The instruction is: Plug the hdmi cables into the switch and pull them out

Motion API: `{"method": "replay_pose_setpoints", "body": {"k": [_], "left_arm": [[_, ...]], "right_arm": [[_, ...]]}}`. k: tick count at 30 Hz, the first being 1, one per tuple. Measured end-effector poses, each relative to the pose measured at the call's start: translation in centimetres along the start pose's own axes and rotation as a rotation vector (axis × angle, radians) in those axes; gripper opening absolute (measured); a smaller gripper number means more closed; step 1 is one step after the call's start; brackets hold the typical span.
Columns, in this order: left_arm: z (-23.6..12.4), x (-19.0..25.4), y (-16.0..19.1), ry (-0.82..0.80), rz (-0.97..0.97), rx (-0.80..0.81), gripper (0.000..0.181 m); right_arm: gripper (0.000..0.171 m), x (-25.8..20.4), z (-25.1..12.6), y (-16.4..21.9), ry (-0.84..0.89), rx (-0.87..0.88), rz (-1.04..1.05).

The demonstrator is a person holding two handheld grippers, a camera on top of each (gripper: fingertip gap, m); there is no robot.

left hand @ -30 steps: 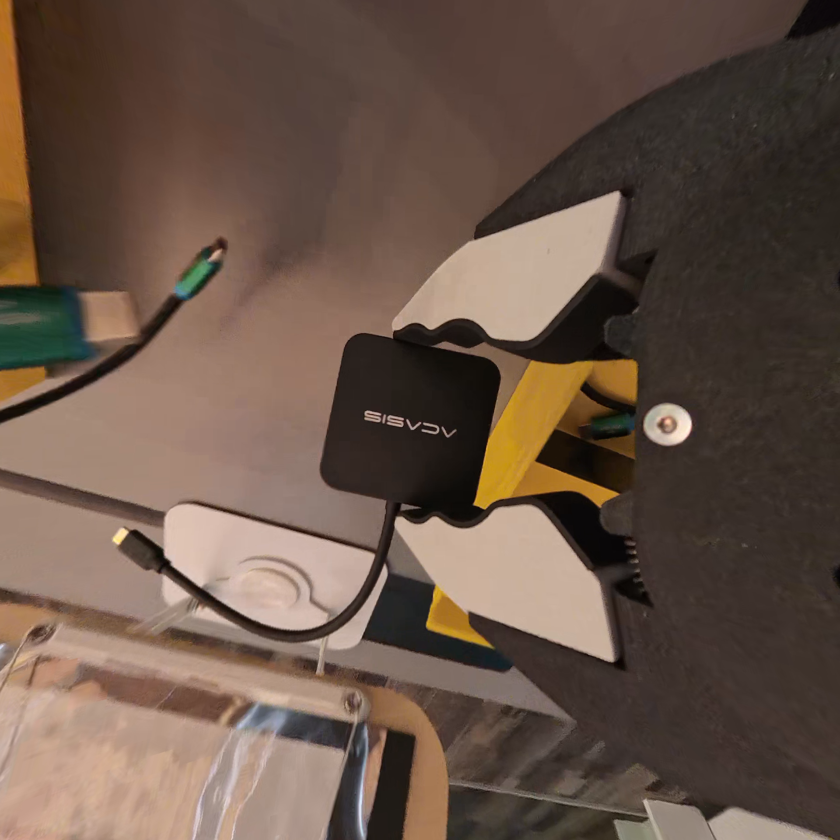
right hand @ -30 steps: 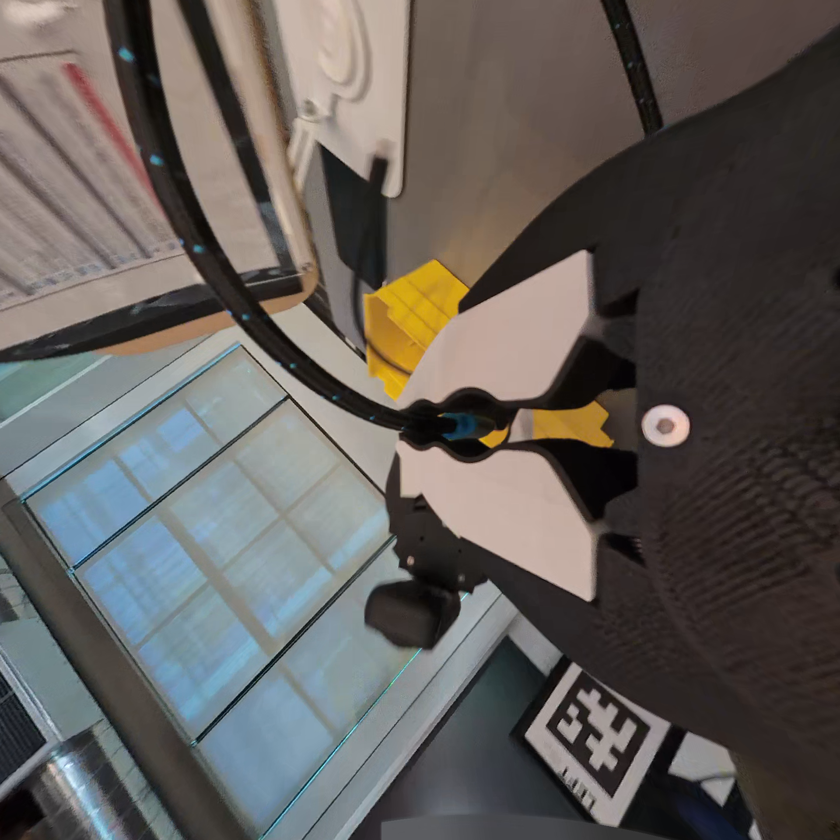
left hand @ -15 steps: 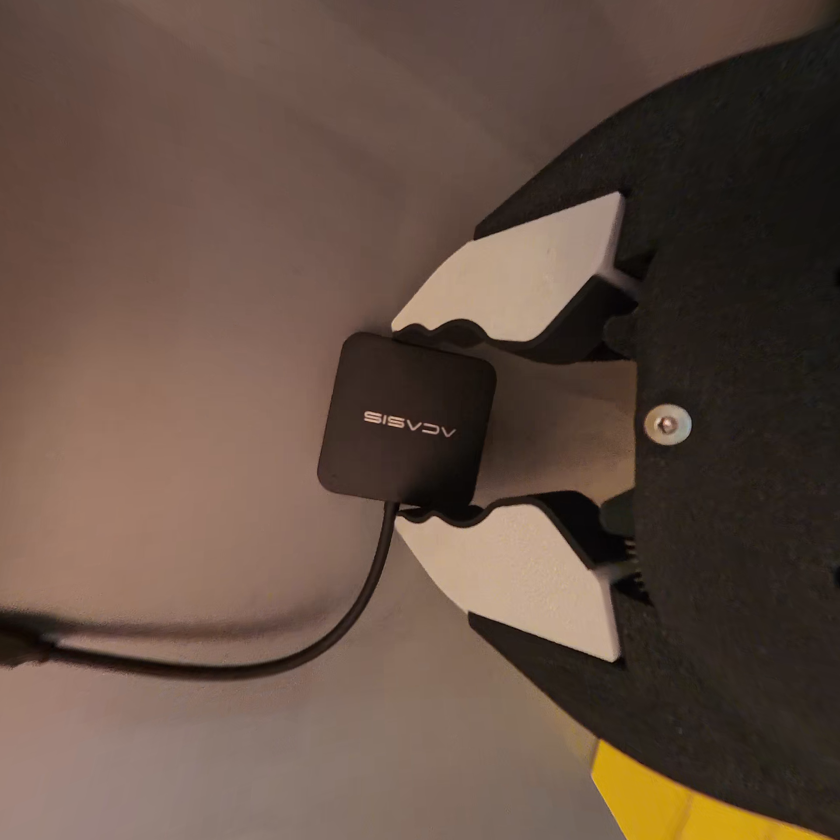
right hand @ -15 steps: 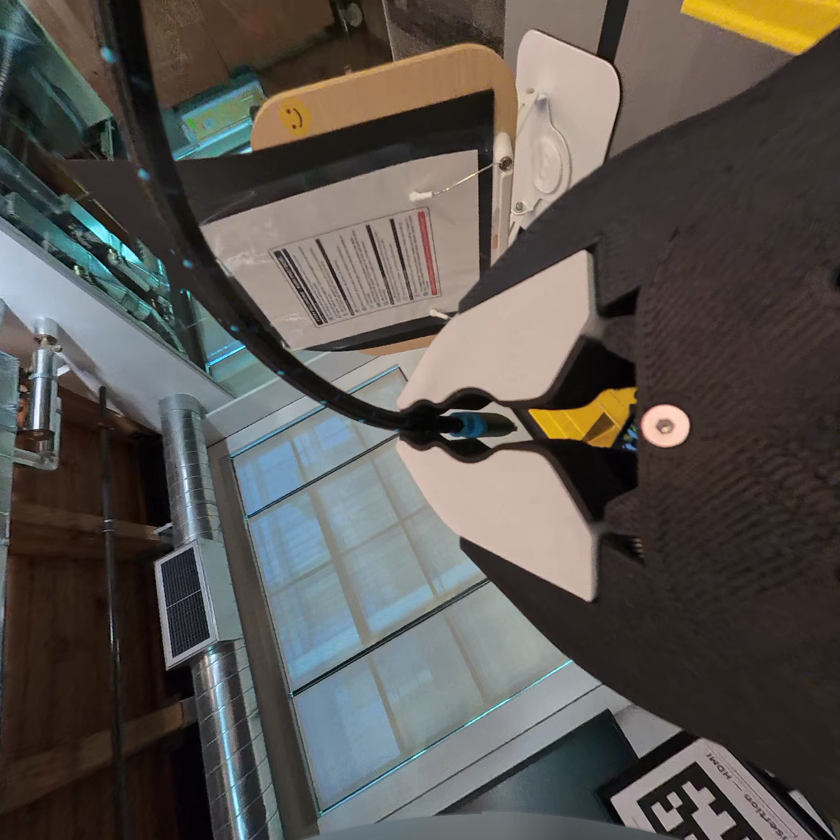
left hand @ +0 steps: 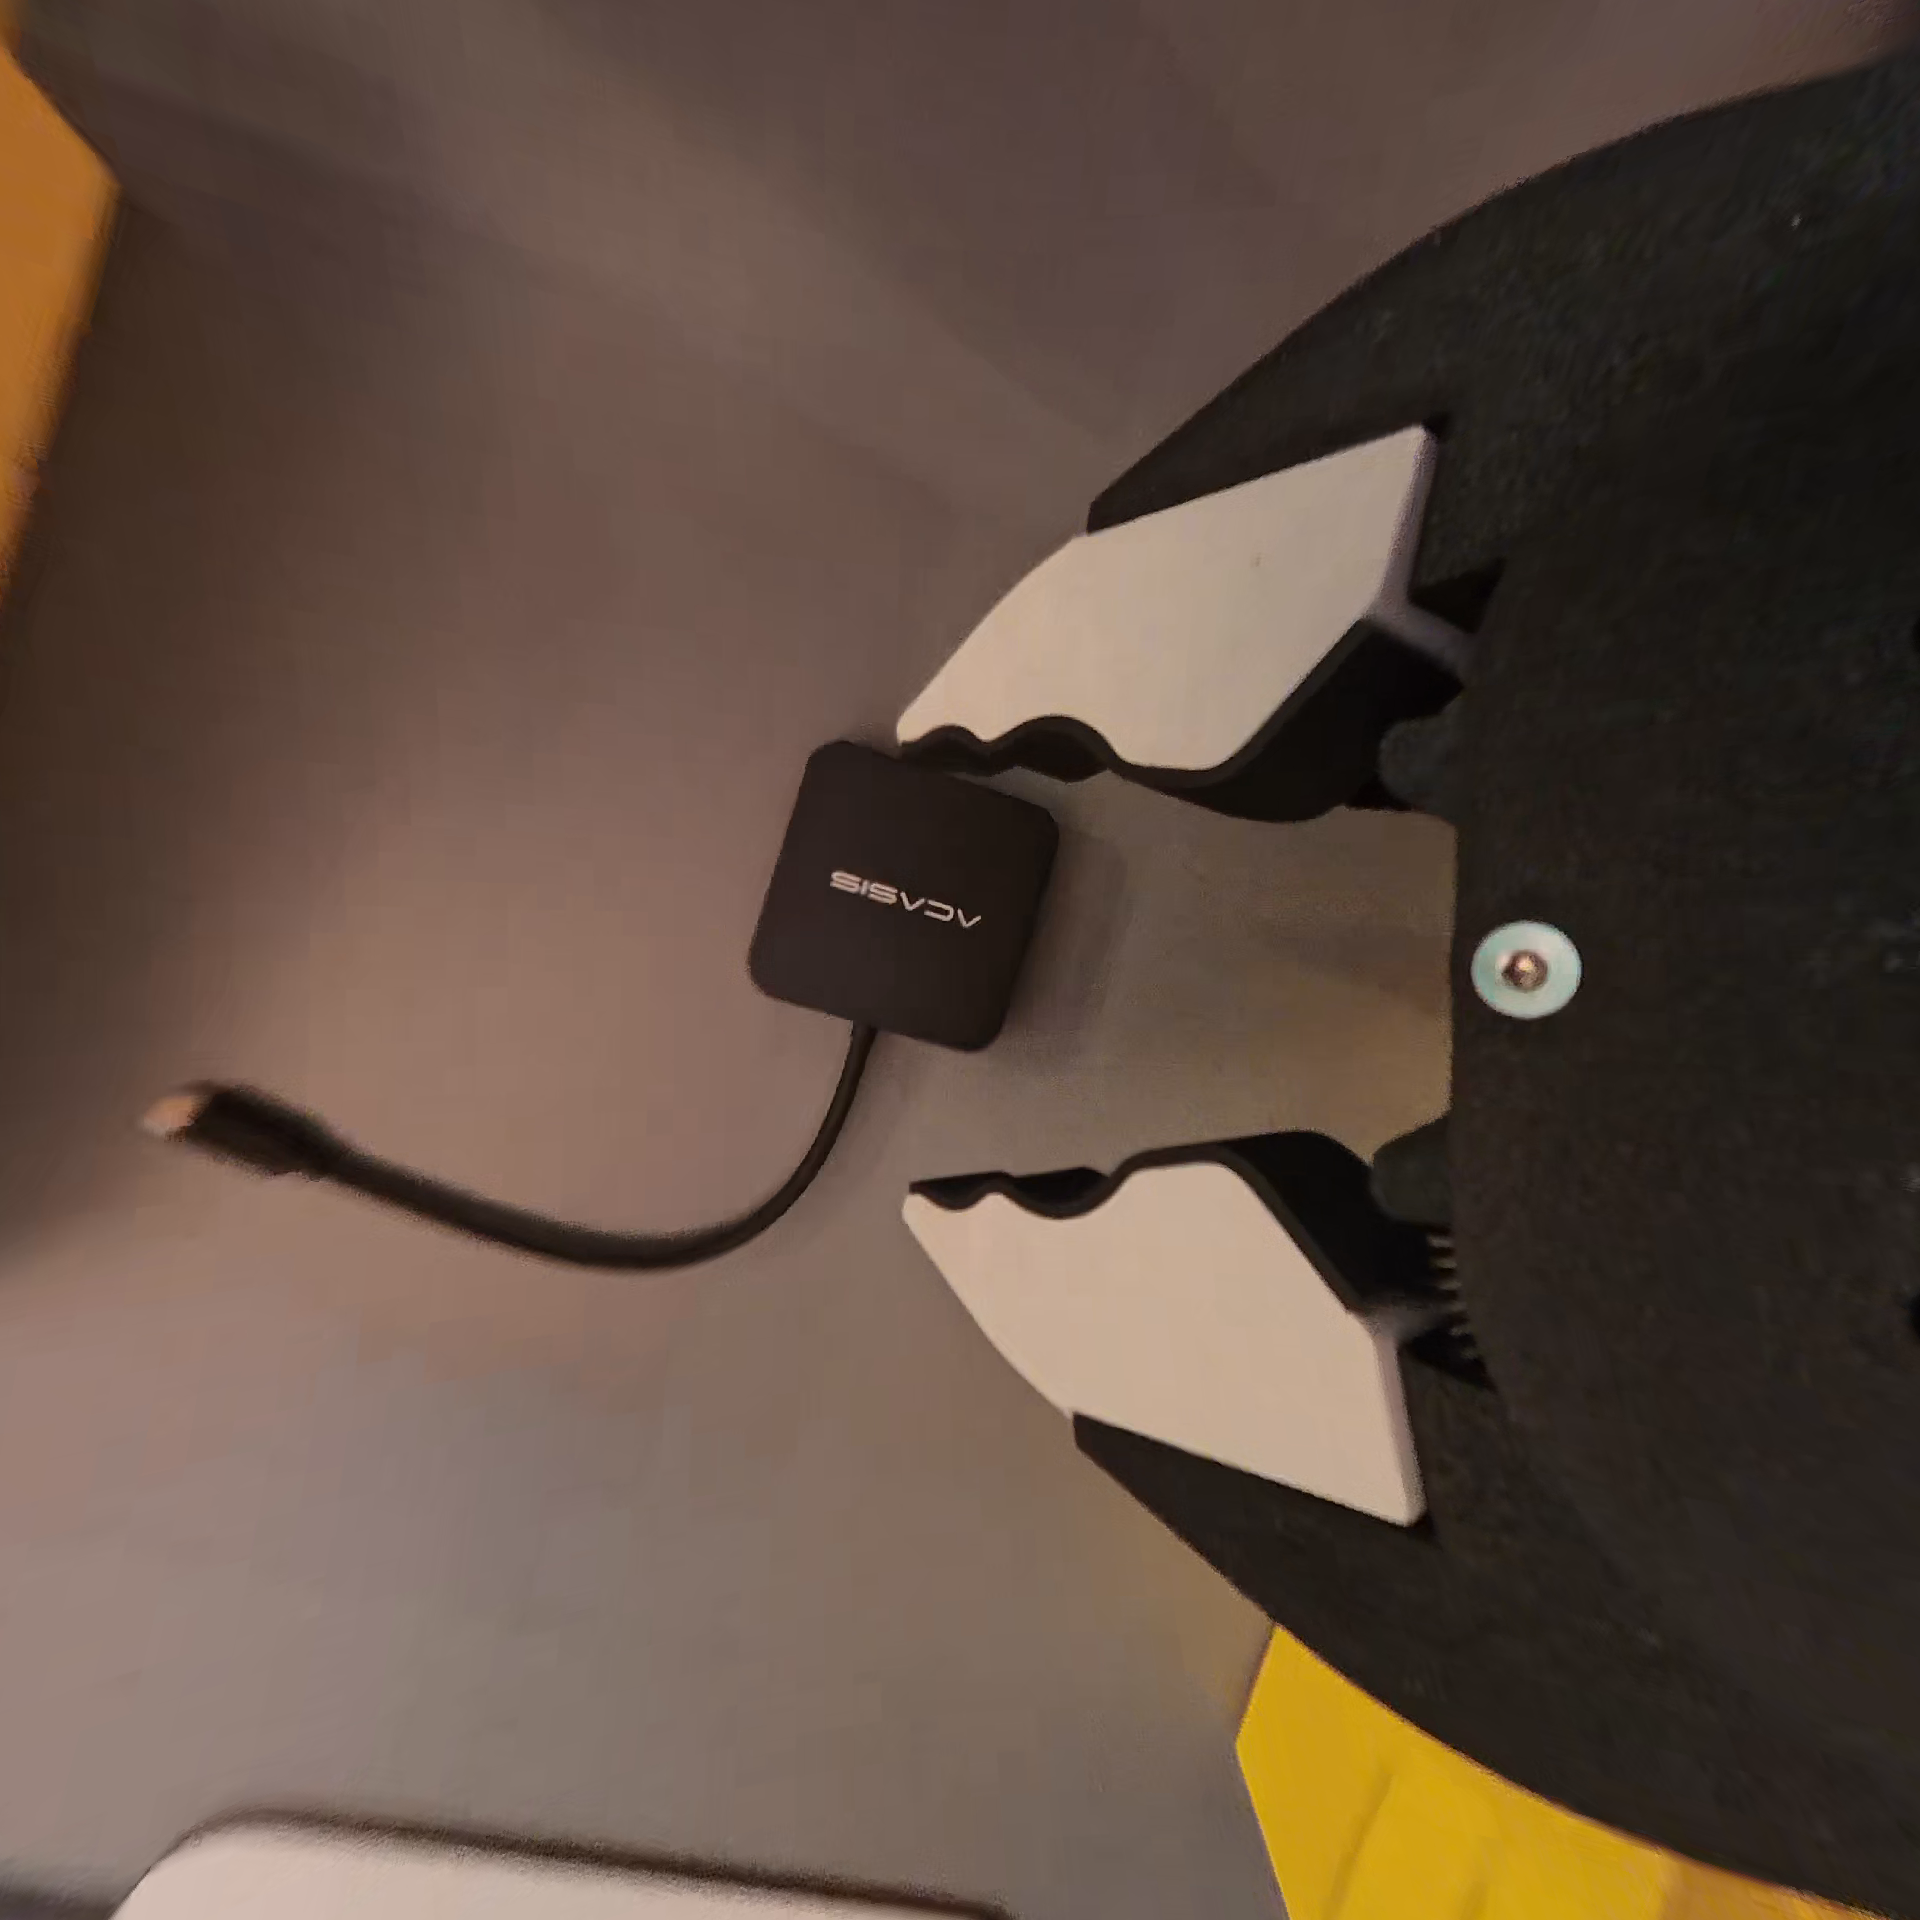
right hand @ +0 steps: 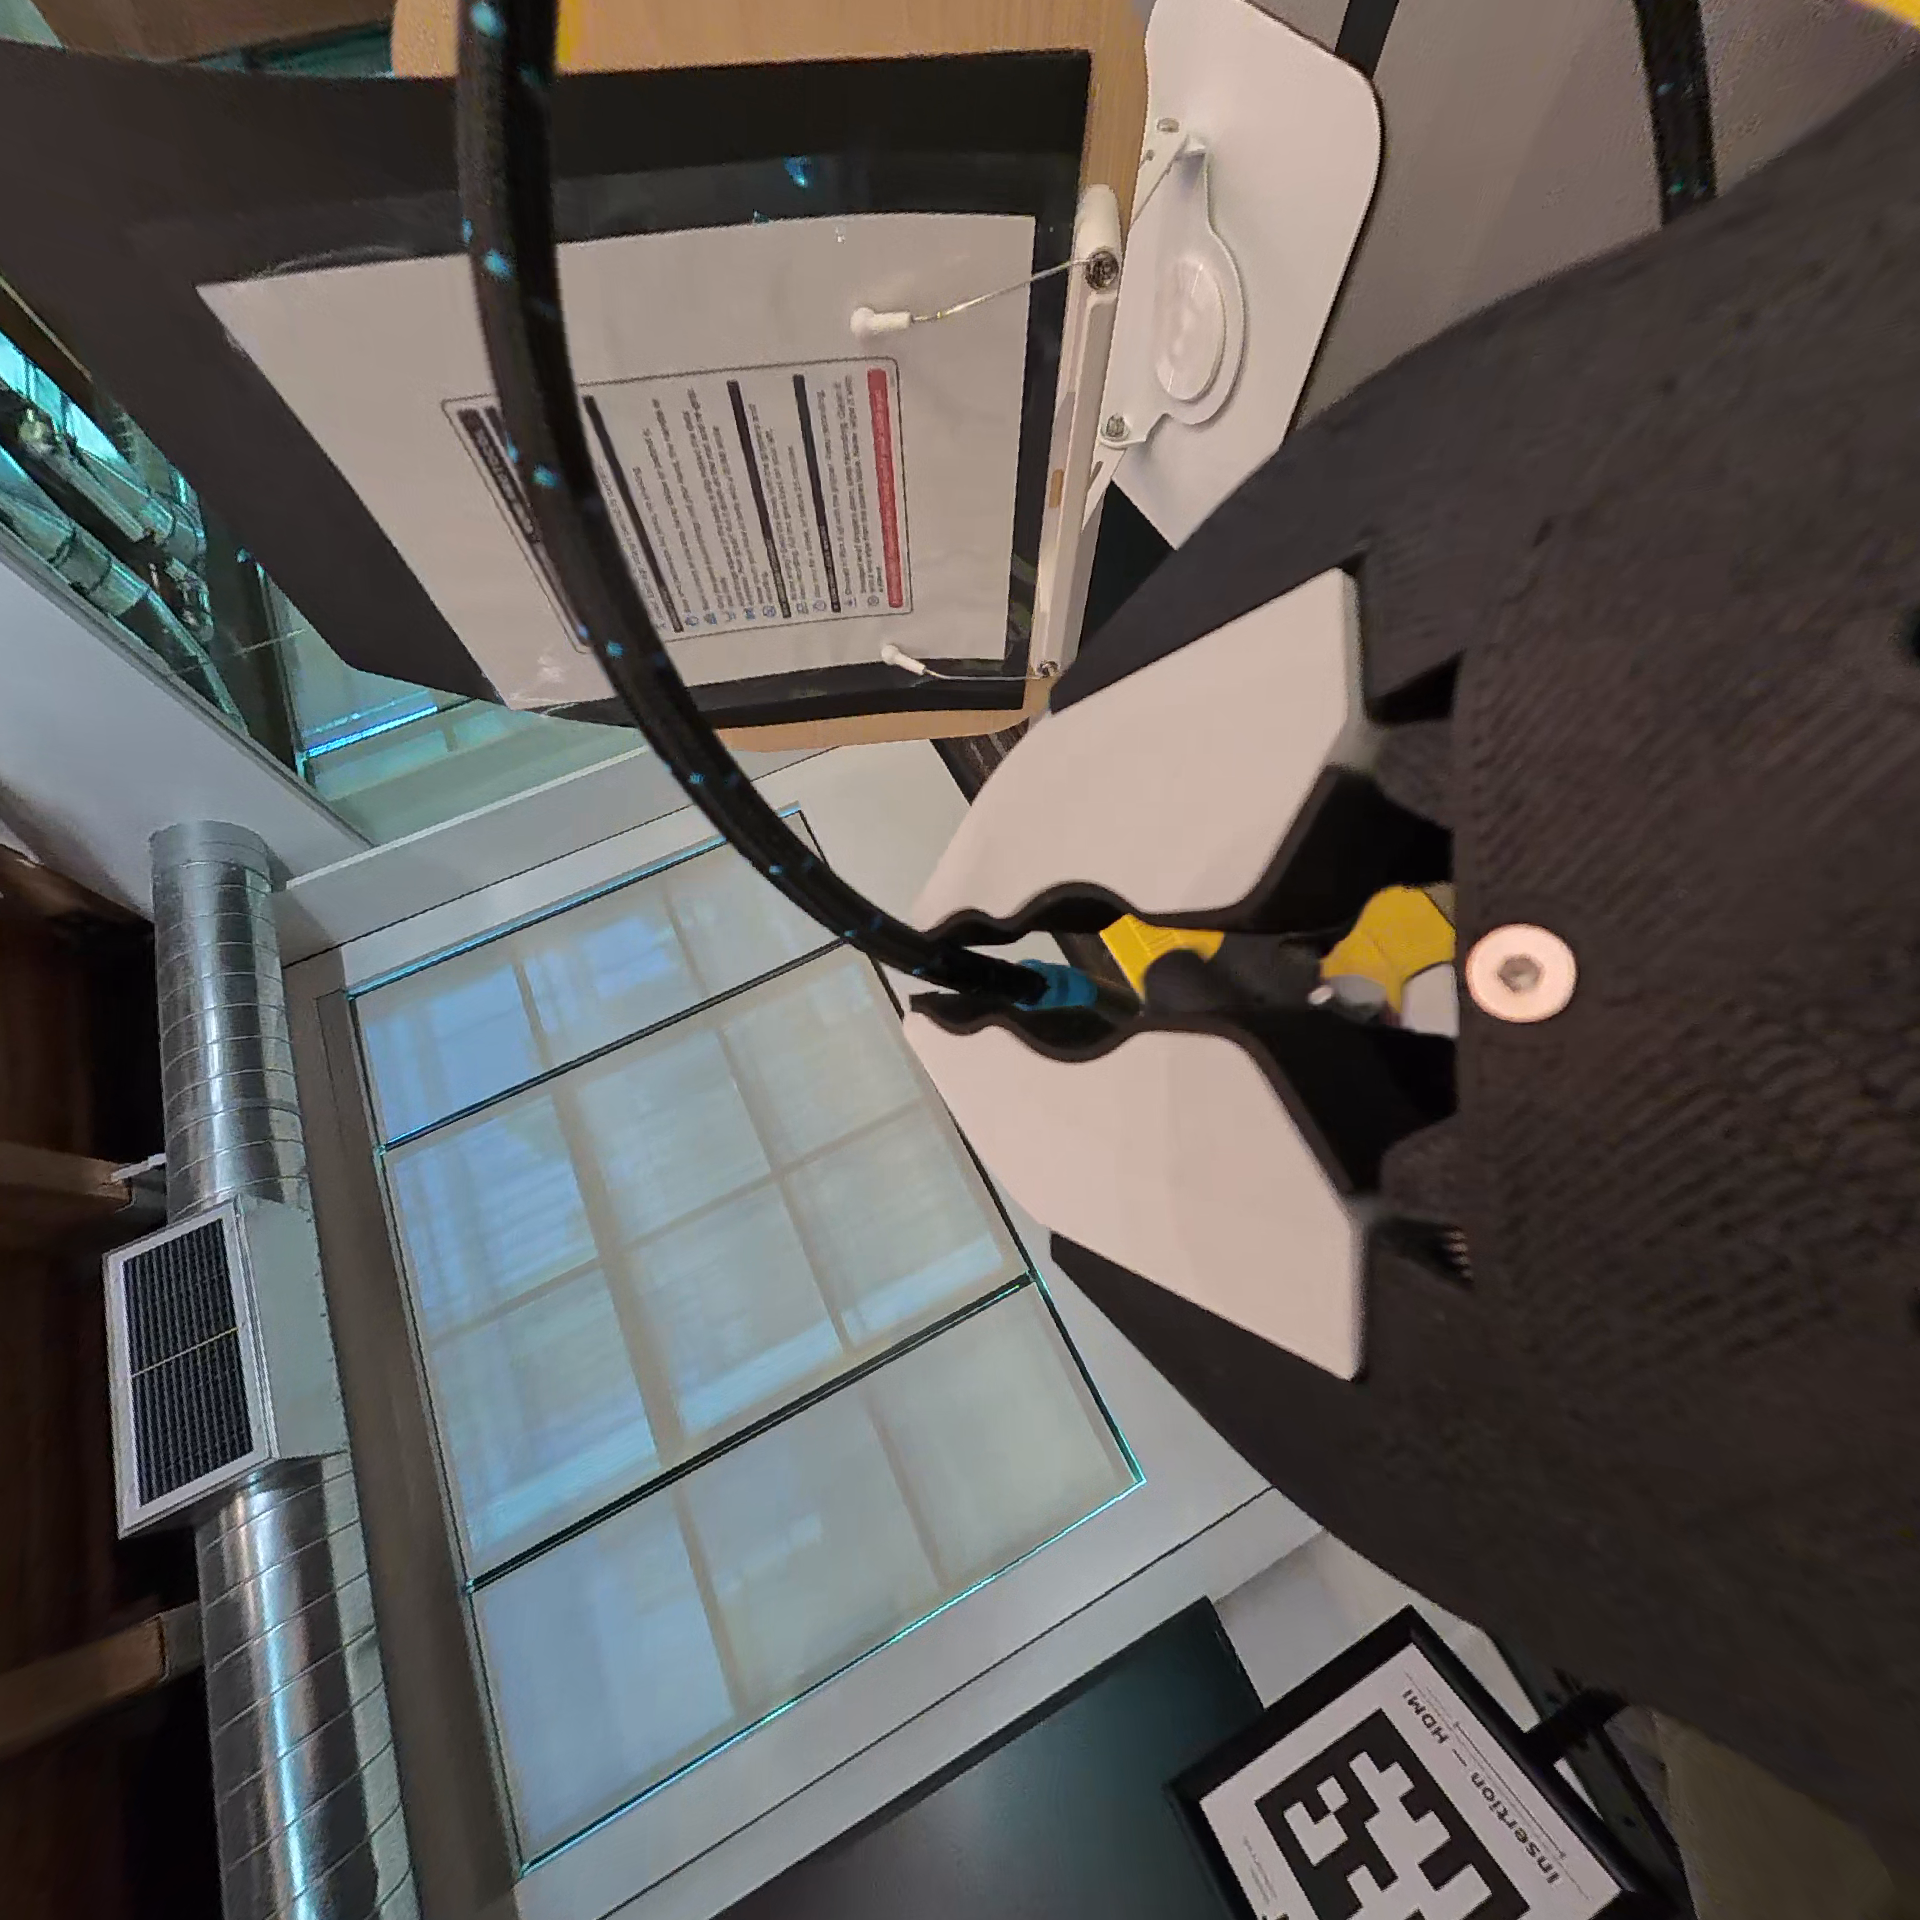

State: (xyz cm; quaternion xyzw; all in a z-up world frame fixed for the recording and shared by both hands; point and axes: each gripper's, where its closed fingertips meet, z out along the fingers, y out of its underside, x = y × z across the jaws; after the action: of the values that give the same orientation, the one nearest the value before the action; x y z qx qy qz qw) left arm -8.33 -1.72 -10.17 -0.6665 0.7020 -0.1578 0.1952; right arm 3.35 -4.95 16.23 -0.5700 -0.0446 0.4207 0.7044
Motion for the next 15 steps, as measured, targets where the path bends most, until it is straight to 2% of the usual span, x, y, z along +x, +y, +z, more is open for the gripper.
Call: {"method": "replay_pose_setpoints", "body": {"k": [2, 4, 6, 8, 12, 15], "left_arm": [[-3.6, -0.7, -2.3, -0.024, -0.019, 0.188, 0.071], [-8.2, -0.5, -5.6, -0.009, -0.042, 0.480, 0.066], [-12.7, 1.0, -8.5, 0.105, -0.072, 0.796, 0.055], [-15.8, 2.2, -10.0, 0.216, -0.104, 1.017, 0.050], [-14.5, 3.9, -10.5, 0.354, -0.101, 0.978, 0.055], [-15.1, 5.5, -11.3, 0.544, -0.113, 1.072, 0.039]], "right_arm": [[0.008, 0.0, 0.3, 0.4, 0.003, 0.007, 0.006], [0.008, -0.2, 0.8, 1.4, -0.002, 0.000, -0.005], [0.008, -1.0, 1.6, 2.9, -0.035, -0.030, -0.019], [0.007, -2.2, 2.4, 4.4, -0.091, -0.060, -0.027], [0.008, -3.6, 3.3, 6.8, -0.140, -0.117, -0.043], [0.008, -4.2, 3.6, 8.0, -0.171, -0.145, -0.029]]}}
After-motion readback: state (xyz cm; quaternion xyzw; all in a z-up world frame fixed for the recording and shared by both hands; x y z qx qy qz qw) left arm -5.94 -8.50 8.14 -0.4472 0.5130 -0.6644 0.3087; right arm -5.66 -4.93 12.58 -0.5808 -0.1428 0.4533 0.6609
